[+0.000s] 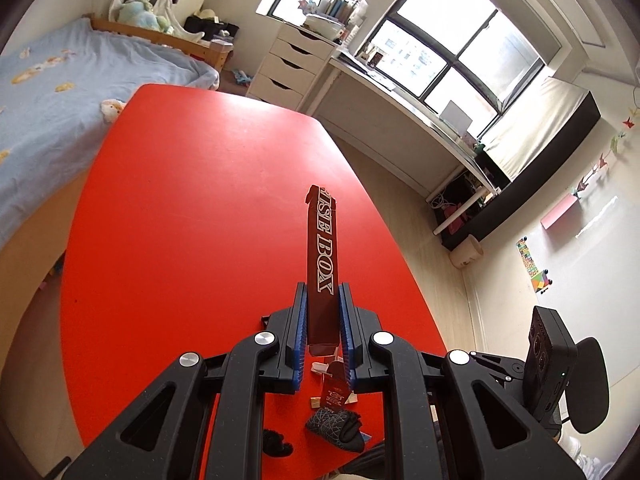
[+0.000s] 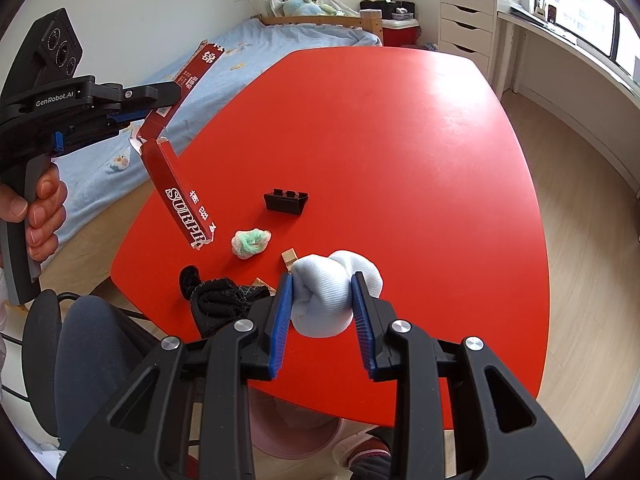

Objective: Collect trash
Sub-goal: 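Lift the white sock ball with the right tool while the left tool lifts the red box, then carry the sock ball with the right tool while the left tool carries the box toward the pink bin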

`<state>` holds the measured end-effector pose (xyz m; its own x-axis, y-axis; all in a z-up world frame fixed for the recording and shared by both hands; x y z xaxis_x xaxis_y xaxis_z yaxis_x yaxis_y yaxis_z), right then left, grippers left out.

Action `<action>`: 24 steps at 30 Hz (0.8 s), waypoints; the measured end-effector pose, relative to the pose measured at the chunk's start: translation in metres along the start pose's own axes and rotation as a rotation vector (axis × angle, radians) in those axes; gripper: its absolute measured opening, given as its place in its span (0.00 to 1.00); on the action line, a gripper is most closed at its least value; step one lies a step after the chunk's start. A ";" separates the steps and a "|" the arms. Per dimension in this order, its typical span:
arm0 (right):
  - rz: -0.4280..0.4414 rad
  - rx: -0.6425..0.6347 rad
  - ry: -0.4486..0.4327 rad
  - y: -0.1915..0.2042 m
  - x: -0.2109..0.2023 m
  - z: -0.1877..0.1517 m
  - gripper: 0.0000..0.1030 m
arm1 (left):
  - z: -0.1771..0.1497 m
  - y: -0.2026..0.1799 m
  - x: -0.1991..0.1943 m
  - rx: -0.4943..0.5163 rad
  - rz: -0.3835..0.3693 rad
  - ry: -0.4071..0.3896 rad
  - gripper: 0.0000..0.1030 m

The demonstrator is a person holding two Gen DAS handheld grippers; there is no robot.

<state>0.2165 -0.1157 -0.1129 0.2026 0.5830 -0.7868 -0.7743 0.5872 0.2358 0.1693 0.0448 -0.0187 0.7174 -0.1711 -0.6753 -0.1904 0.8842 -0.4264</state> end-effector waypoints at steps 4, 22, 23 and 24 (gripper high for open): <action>0.001 0.000 0.001 0.000 0.000 0.000 0.29 | 0.003 -0.002 -0.004 -0.014 -0.036 -0.019 0.15; -0.001 0.007 -0.001 0.000 0.001 0.001 0.29 | 0.002 -0.009 -0.008 -0.002 0.008 -0.073 0.15; -0.001 0.006 0.001 0.000 0.001 0.000 0.29 | 0.002 -0.008 -0.007 -0.014 -0.014 -0.064 0.15; -0.001 0.004 0.001 0.000 0.001 0.000 0.29 | 0.001 -0.007 -0.006 -0.029 -0.031 -0.057 0.15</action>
Point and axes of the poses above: each gripper's, at about its wrist camera, not at the fingertips, and x roughly the way its jaws point, y to its left, z to its top, the point moved 6 cm from there along x, roughly the way its jaws point, and after that the axes turned 6 degrees about z, right-handed, at the moved point
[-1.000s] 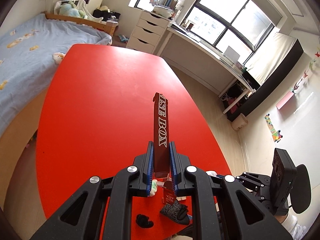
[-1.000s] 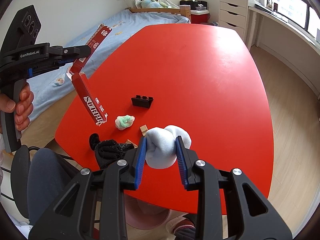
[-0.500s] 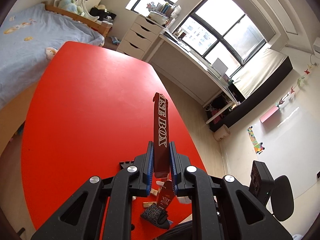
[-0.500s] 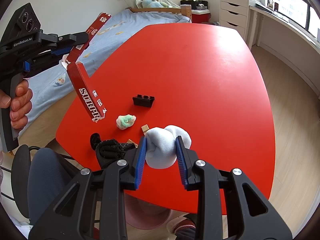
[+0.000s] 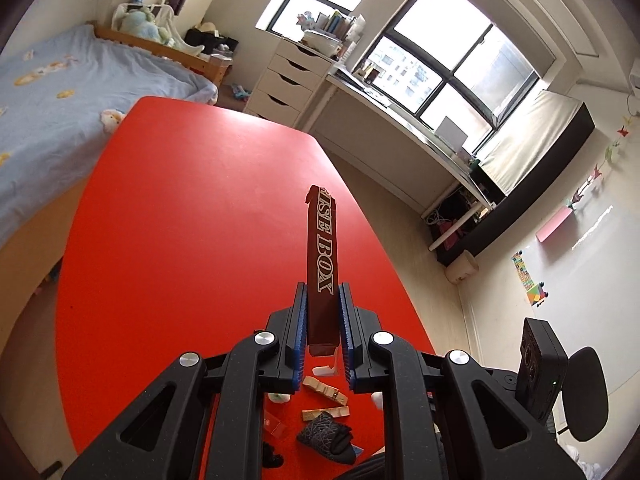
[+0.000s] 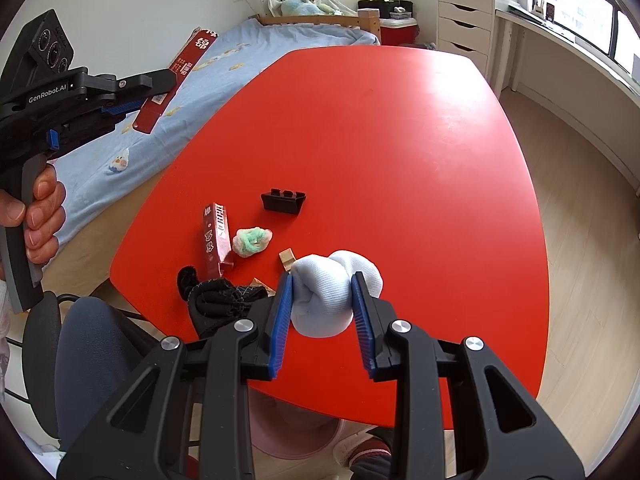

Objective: Collect trash
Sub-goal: 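Carry the sock ball with the right tool while the left tool carries the box toward the pink bin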

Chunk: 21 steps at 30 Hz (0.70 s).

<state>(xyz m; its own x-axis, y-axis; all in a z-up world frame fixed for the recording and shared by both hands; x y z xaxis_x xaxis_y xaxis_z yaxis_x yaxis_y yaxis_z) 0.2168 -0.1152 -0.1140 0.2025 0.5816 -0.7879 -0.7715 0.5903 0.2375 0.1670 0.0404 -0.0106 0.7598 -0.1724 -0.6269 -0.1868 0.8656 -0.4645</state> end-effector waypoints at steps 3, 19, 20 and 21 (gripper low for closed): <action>0.001 0.003 0.001 -0.001 0.000 -0.001 0.29 | 0.002 -0.001 -0.001 0.017 0.014 -0.003 0.15; 0.007 -0.007 -0.013 0.003 -0.008 0.002 0.29 | -0.010 0.001 -0.008 0.128 0.130 0.025 0.15; 0.006 -0.009 -0.015 0.003 -0.010 0.002 0.29 | -0.011 0.000 -0.009 0.139 0.142 0.027 0.15; 0.007 -0.011 -0.018 0.004 -0.012 0.002 0.29 | -0.013 0.000 -0.011 0.153 0.153 0.030 0.15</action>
Point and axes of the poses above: each gripper's, at about its wrist camera, not at the fingertips, and x roughly the way its jaws point, y to its left, z to its top, the point moved 6 cm from there along x, roughly the way its jaws point, and after that the axes turned 6 degrees about z, right-handed, at the moved point
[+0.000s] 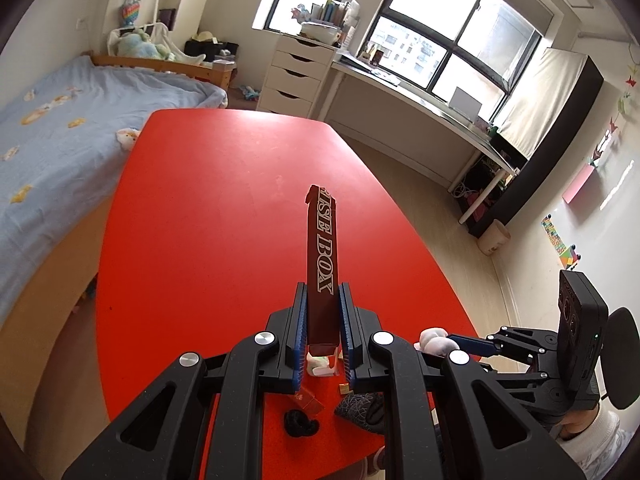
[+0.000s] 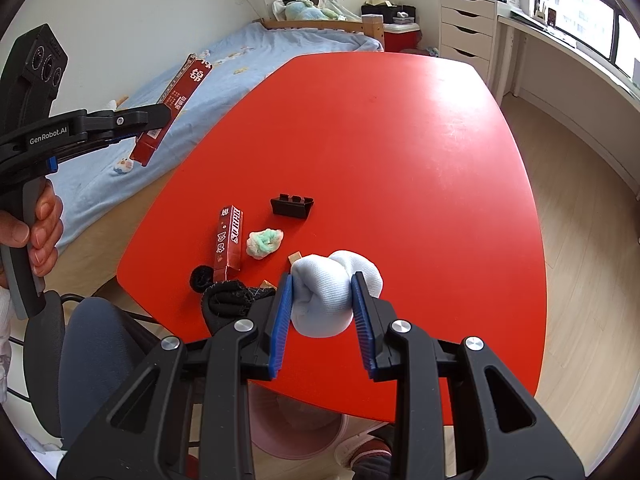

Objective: Collect trash
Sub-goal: 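Carry the sock ball with the right tool while the left tool carries the box toward the pink bin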

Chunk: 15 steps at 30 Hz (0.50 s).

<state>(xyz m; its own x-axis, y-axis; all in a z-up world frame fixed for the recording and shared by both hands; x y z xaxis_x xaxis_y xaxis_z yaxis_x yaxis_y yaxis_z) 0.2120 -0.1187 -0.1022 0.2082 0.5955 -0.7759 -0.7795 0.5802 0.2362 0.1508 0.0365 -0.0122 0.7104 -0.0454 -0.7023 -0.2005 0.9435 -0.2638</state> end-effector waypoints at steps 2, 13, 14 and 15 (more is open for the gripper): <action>0.000 -0.006 -0.006 0.002 -0.005 0.001 0.29 | -0.003 -0.001 -0.003 0.022 0.020 0.005 0.15; 0.001 -0.058 -0.048 0.022 -0.037 0.003 0.29 | -0.029 -0.007 -0.028 0.133 0.093 0.033 0.15; 0.003 -0.063 -0.052 0.025 -0.040 0.002 0.29 | -0.031 -0.008 -0.031 0.142 0.097 0.031 0.15; 0.004 -0.066 -0.057 0.027 -0.043 0.002 0.29 | -0.033 -0.009 -0.035 0.149 0.098 0.030 0.15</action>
Point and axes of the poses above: each gripper's, at about its wrist camera, not at the fingertips, and x roughly the way its jaws point, y to its left, z to its top, the point moved 6 cm from there along x, roughly the way its jaws point, and after that the axes turned 6 degrees about z, right-handed, at the moved point
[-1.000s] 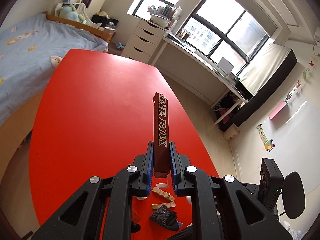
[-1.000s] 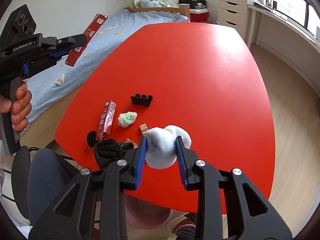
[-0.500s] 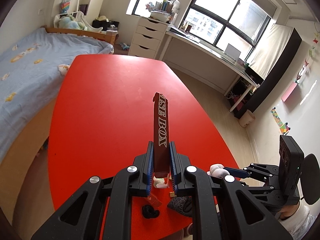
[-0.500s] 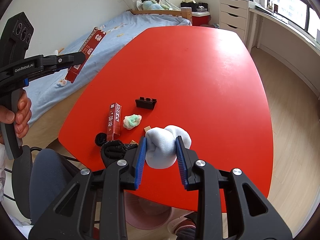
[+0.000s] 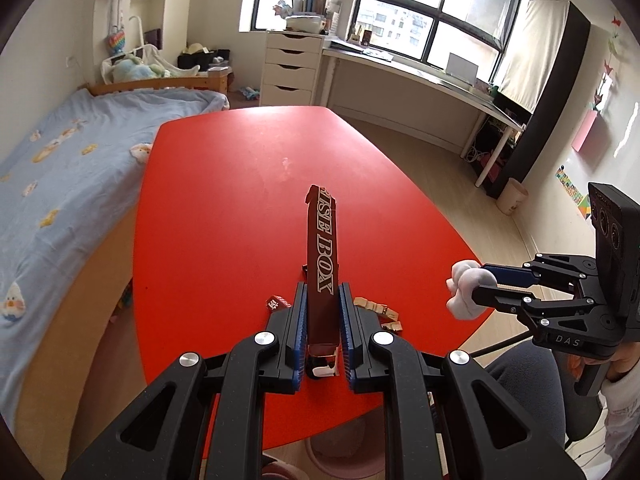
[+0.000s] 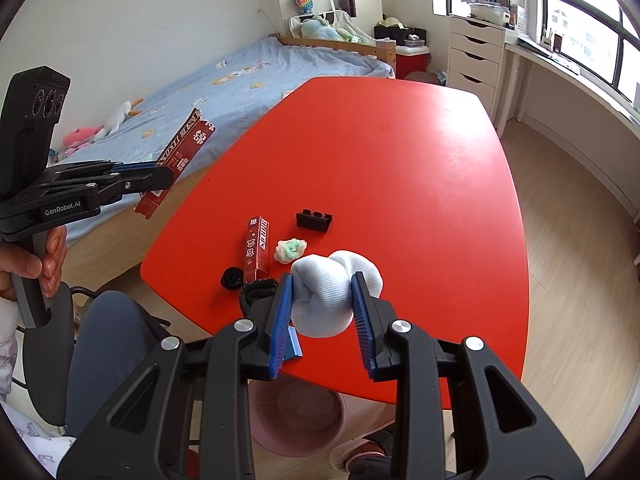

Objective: Collect trash
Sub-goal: 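Carry the sock ball with the right tool while the left tool carries the box toward the pink bin, then open the right tool over the bin while the left tool releases the red box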

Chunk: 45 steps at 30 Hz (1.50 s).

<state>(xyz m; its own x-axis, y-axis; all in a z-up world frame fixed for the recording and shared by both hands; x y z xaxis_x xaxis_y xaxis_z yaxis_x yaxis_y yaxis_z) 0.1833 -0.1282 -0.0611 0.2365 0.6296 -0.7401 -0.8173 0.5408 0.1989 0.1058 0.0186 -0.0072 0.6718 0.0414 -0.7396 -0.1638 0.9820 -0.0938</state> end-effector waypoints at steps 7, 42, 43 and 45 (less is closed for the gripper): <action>0.012 -0.024 -0.029 0.016 -0.020 -0.005 0.29 | -0.012 -0.009 -0.020 0.047 0.005 -0.007 0.15; 0.064 -0.012 0.059 0.052 -0.030 -0.091 0.29 | -0.117 -0.054 -0.028 0.145 -0.068 0.175 0.15; 0.068 -0.010 0.064 0.053 -0.029 -0.093 0.29 | -0.121 -0.055 -0.027 0.145 -0.071 0.184 0.15; 0.074 -0.006 0.073 0.055 -0.026 -0.098 0.29 | -0.128 -0.057 -0.025 0.144 -0.078 0.199 0.15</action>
<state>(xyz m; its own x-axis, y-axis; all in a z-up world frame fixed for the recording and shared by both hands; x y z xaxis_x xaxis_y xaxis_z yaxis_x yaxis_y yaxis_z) 0.0809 -0.1699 -0.0937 0.1362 0.6253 -0.7684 -0.8345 0.4904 0.2511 0.0061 -0.0623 -0.0681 0.5210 -0.0585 -0.8515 -0.0031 0.9975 -0.0705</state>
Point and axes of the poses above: each gripper's, at about its wrist camera, not at the fingertips, and x roughly the way its jaws point, y to its left, z to its top, the point moved 6 cm from there along x, roughly the way its jaws point, and after that the axes turned 6 degrees about z, right-handed, at the moved point
